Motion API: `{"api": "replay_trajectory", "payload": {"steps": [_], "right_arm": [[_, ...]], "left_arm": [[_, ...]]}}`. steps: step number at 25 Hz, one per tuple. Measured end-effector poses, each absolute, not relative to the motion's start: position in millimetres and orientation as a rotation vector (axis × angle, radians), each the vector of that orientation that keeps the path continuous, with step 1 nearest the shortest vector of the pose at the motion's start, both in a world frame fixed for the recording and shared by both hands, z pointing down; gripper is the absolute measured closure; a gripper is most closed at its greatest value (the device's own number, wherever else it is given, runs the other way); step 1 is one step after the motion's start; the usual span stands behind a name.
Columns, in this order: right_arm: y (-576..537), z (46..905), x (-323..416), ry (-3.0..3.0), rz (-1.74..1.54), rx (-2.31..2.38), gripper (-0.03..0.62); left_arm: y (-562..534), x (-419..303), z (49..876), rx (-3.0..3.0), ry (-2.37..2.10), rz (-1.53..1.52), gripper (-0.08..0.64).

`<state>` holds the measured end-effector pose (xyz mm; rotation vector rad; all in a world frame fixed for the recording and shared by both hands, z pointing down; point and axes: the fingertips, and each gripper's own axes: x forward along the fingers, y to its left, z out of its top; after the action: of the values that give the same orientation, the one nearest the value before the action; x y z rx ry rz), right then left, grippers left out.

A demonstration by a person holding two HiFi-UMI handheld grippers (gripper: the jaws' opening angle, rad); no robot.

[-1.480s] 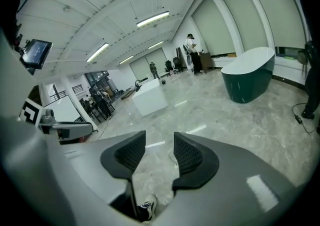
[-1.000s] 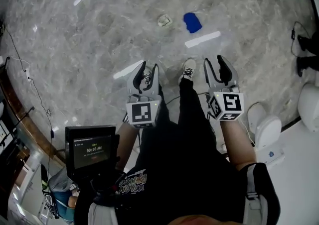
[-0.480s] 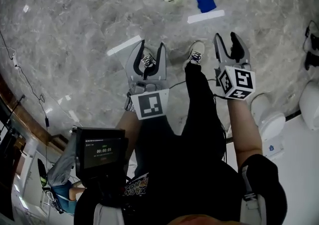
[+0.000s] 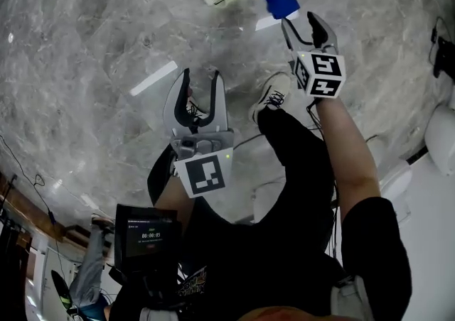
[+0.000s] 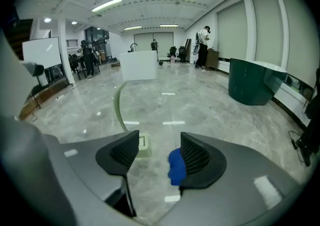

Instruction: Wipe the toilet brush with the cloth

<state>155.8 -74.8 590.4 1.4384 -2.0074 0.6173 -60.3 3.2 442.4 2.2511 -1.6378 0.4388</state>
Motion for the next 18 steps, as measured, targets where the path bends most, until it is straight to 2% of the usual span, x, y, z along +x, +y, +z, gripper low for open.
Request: {"api": "replay_trajectory", "payload": {"steps": [6,9,16,18], "right_arm": [[-105,762,185,-1.887,0.587,1.396,0.318],[-125,837,204,-1.801,0.64,1.431,0.316],[-125,914,218,-1.677,0.652,1.331,0.29],[-122,928,222,-1.623,0.593,1.274,0.318]], "left_arm": [[-21,-65,503,2.241,-1.63,0.359,0.364],[-48,-79,532,2.306,-1.657,0.413,0.357],[-71,-87,536,2.405,-1.723,0.43,0.342],[-80,-87,527,2.419,-1.731,0.367,0.342]]}}
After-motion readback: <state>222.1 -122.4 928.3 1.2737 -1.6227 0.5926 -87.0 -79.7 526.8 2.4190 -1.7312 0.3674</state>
